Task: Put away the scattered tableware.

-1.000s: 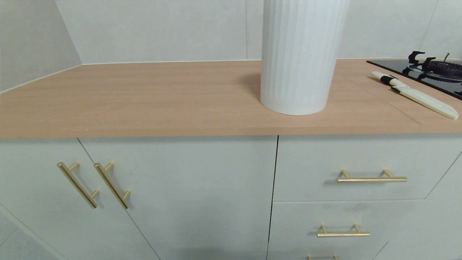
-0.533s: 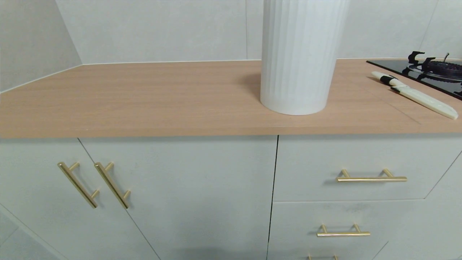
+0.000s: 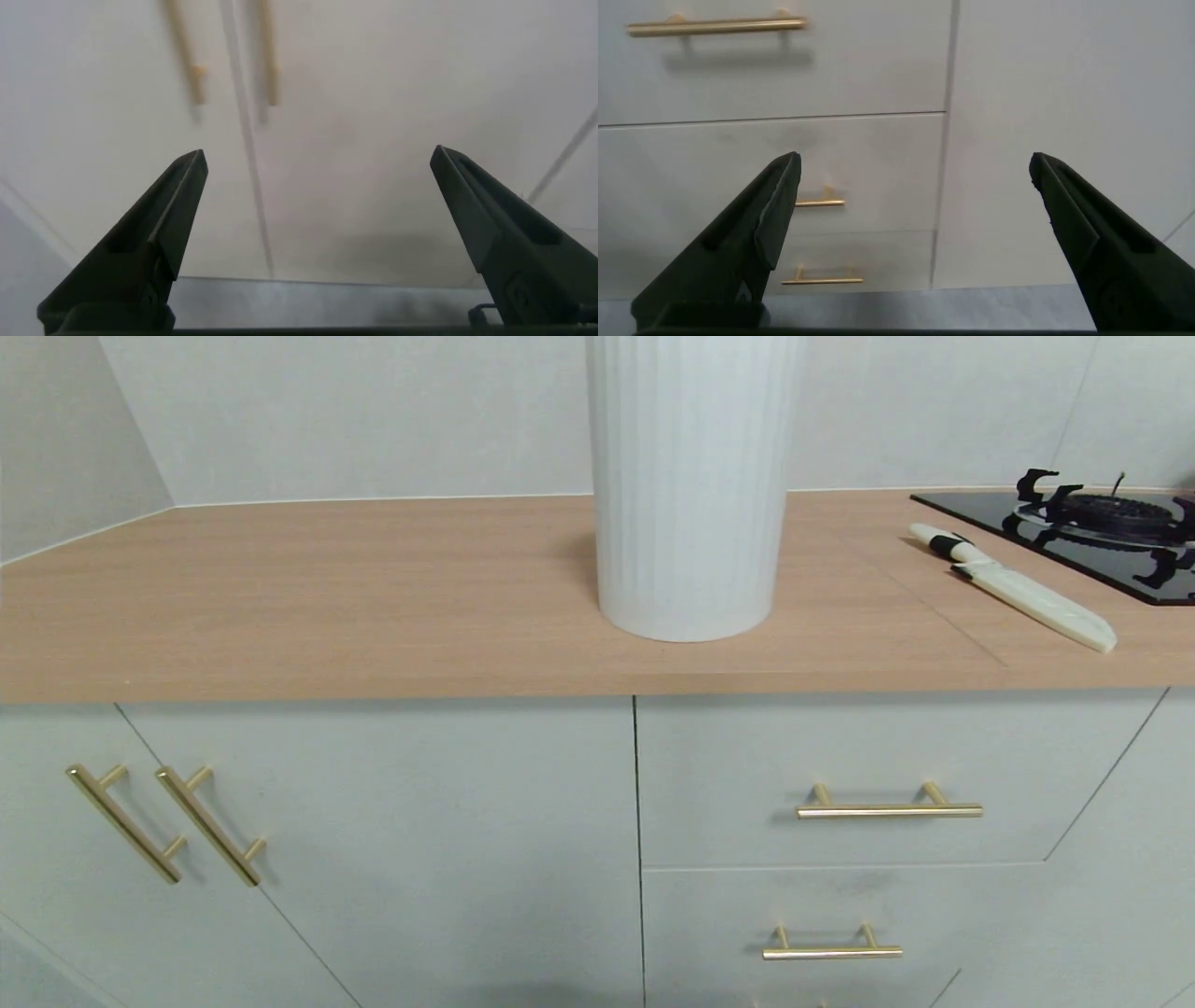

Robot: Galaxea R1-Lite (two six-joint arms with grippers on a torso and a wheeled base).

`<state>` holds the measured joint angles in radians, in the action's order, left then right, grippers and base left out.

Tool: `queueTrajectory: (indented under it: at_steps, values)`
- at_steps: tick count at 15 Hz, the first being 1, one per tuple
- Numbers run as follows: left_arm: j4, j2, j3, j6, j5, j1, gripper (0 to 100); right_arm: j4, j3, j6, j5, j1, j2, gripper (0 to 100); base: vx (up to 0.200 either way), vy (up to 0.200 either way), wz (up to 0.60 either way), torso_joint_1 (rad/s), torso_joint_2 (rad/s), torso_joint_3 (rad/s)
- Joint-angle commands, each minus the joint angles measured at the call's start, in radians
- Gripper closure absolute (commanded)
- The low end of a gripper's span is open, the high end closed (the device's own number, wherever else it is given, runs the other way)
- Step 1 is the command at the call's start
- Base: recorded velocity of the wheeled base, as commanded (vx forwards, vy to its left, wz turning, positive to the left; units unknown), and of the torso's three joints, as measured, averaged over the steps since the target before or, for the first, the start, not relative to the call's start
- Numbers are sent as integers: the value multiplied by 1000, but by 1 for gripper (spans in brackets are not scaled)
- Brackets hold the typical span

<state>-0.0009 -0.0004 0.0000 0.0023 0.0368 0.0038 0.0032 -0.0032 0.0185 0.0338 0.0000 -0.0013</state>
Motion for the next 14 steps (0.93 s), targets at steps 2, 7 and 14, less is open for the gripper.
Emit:
queueTrajectory:
  at_steps: [2,7,14]
  values:
    - [-1,0,0,-1,2,1,0,0,0,-2,0,0,1,0,0,-100,0,4,1,1]
    - [-1,0,0,-4,2,1,0,0,0,-2,0,0,1,0,0,0,0,0,0,0]
    - [-1,0,0,-4,2,1,0,1,0,-2,0,0,1,0,86,0,0,0,0,2]
